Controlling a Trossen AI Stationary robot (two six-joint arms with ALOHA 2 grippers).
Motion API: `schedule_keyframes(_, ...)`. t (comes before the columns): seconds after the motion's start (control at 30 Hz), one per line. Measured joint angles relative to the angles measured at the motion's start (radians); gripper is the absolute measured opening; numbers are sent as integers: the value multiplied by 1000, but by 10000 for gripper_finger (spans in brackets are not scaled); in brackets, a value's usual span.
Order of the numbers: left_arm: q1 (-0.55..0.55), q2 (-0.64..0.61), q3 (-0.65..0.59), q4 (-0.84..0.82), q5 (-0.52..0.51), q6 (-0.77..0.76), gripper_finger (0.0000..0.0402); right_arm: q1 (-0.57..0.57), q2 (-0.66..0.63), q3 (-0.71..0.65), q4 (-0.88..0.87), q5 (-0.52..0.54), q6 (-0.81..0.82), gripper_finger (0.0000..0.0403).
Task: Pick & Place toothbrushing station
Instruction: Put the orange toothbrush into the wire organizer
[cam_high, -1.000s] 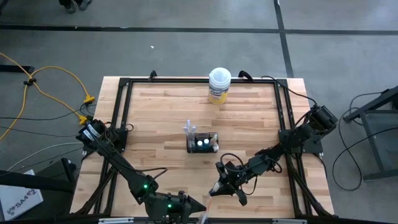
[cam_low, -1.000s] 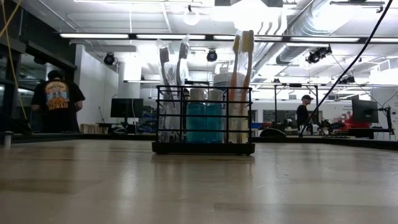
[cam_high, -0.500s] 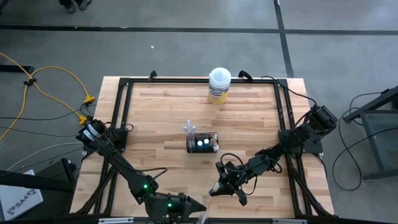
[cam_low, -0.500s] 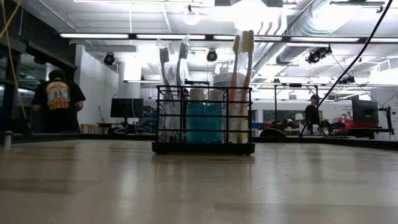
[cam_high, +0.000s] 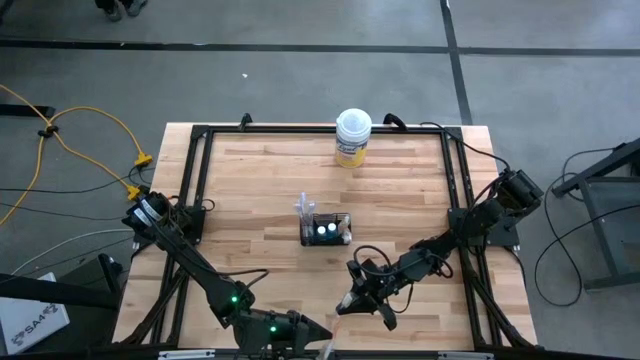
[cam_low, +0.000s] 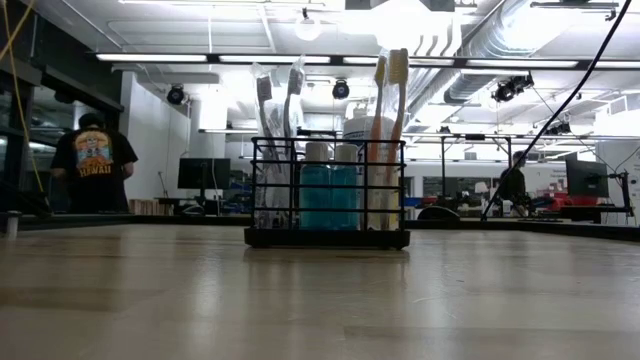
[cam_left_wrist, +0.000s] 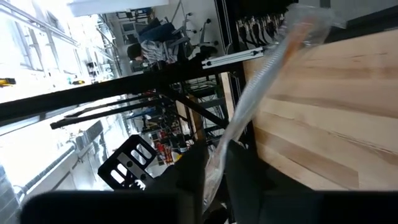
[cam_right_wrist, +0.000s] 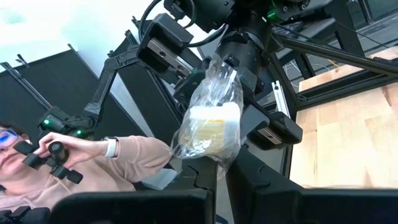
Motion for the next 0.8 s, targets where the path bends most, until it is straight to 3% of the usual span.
schedule_keyframes(0.27, -2, 0, 0, 1, 0, -4, 118, 0, 0, 0, -1, 3, 3, 7)
schedule_keyframes(0.8, -36, 0, 0, -10, -54, -30, 122, 55, 0, 0, 2, 36, 73, 7)
